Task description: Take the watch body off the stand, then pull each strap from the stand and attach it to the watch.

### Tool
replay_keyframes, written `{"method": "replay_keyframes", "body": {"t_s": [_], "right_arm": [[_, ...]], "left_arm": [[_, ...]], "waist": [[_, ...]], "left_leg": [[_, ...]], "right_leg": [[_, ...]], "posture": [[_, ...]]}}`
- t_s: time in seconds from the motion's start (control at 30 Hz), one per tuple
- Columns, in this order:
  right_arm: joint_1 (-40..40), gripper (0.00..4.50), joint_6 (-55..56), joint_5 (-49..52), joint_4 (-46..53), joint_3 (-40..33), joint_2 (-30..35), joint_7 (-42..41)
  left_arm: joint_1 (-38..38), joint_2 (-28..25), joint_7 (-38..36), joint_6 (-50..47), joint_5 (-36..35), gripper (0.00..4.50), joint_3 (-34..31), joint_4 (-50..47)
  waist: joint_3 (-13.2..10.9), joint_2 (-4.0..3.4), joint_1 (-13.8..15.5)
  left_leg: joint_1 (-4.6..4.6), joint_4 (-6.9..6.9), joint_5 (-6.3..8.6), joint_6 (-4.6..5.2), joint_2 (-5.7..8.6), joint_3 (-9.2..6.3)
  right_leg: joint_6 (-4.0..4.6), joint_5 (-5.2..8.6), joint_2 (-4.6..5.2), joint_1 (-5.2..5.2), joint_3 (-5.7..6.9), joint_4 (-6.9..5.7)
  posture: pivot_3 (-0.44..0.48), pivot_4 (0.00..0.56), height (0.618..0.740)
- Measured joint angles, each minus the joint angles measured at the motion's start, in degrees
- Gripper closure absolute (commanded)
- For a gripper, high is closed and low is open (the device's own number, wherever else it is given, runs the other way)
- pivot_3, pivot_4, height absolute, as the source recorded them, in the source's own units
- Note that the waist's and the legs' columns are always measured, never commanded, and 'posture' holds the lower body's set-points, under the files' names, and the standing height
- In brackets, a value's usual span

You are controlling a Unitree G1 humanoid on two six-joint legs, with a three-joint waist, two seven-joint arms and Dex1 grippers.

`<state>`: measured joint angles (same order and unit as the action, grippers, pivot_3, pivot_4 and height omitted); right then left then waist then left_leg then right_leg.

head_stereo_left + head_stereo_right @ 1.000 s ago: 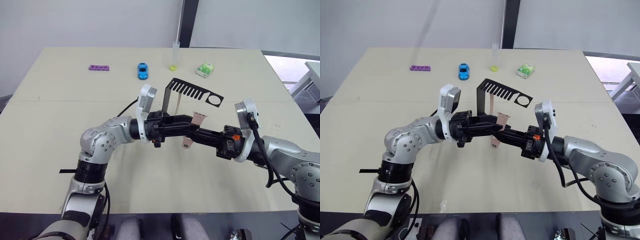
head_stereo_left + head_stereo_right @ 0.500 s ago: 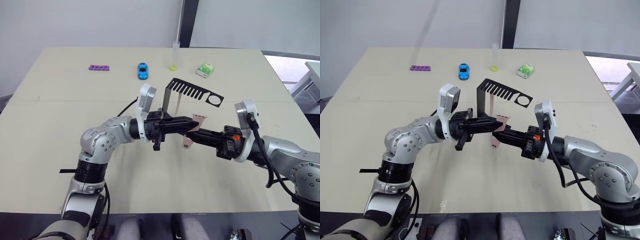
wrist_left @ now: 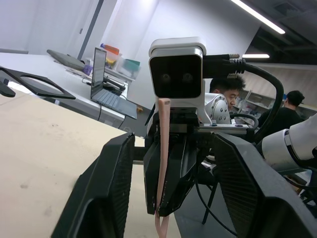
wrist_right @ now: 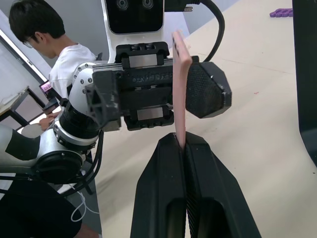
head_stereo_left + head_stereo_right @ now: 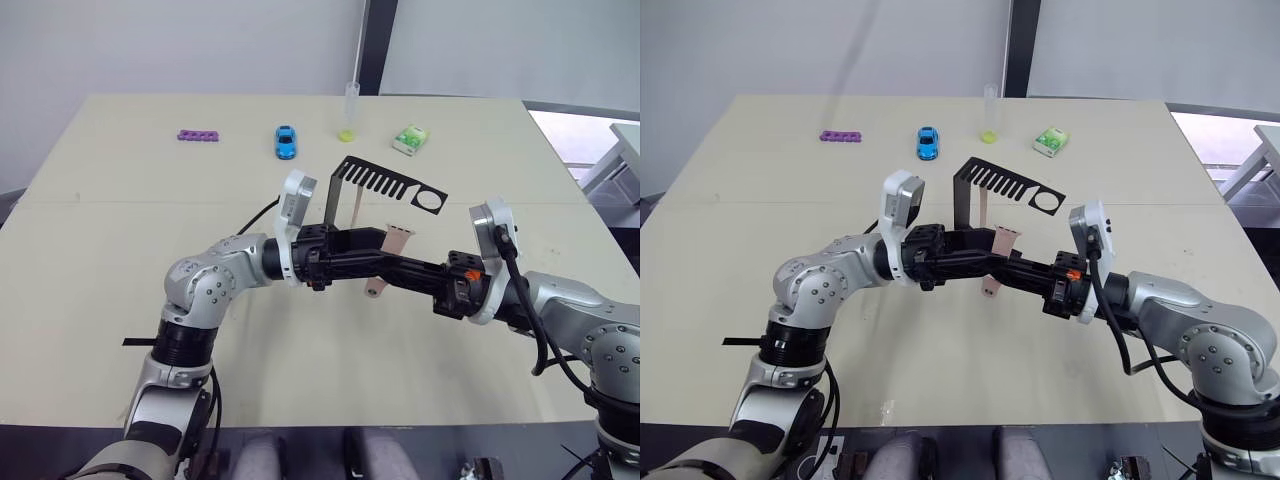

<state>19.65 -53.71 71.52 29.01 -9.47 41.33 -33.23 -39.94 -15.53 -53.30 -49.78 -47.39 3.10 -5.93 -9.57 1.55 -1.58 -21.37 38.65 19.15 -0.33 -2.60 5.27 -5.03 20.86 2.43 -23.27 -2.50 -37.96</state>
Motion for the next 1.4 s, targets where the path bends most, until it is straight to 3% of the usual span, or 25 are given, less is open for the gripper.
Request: {"method": "replay_keyframes", "body": {"t_s": [0.13,0.27,0.8,0.93,1.4], "right_arm": [[0.01,4.50,0.00,-0.01,0.00,0.00,0.00,0.00],[0.04,4.50,0.00,-0.02,-0.01,0.00,0.00,0.00],[0.33,4.50,-0.05,0.07,-0.01,0.00,0.33,0.00],[0.43,4.50,-0.06,0.36,0.00,0.00,0.62,0.00],[0.98,4.50,-0.16,1.76,-0.13,-0.16,1.23,0.05]], "left_arm": [[0.00,0.01,-0.01,0.05,0.11,2.08,0.04,0.00],[0.00,0.07,-0.13,0.05,0.06,3.32,0.06,0.00],[0.00,0.48,-0.47,-0.27,-0.32,3.32,0.05,0.00],[0.00,0.87,-0.16,-0.25,-0.37,4.45,-0.39,0.28],[0.00,1.65,-0.09,0.03,-0.56,4.45,-1.08,0.41]], "waist": [[0.00,0.00,-0.01],[0.00,0.00,0.00],[0.00,0.00,0.00],[0.00,0.00,-0.01],[0.00,0.00,0.00]], "left_leg": [[0.00,0.00,0.00,0.00,0.00,0.00],[0.00,0.00,0.00,0.00,0.00,0.00],[0.00,0.00,0.00,0.00,0.00,0.00],[0.00,0.00,0.00,0.00,0.00,0.00],[0.00,0.00,0.00,0.00,0.00,0.00]], "right_leg": [[0.00,0.00,0.00,0.00,0.00,0.00],[0.00,0.00,0.00,0.00,0.00,0.00],[0.00,0.00,0.00,0.00,0.00,0.00],[0.00,0.00,0.00,0.00,0.00,0.00],[0.00,0.00,0.00,0.00,0.00,0.01]], "posture": [[0.000,0.150,0.740],[0.000,0.150,0.740],[0.000,0.150,0.740],[0.000,0.150,0.740],[0.000,0.150,0.740]]}}
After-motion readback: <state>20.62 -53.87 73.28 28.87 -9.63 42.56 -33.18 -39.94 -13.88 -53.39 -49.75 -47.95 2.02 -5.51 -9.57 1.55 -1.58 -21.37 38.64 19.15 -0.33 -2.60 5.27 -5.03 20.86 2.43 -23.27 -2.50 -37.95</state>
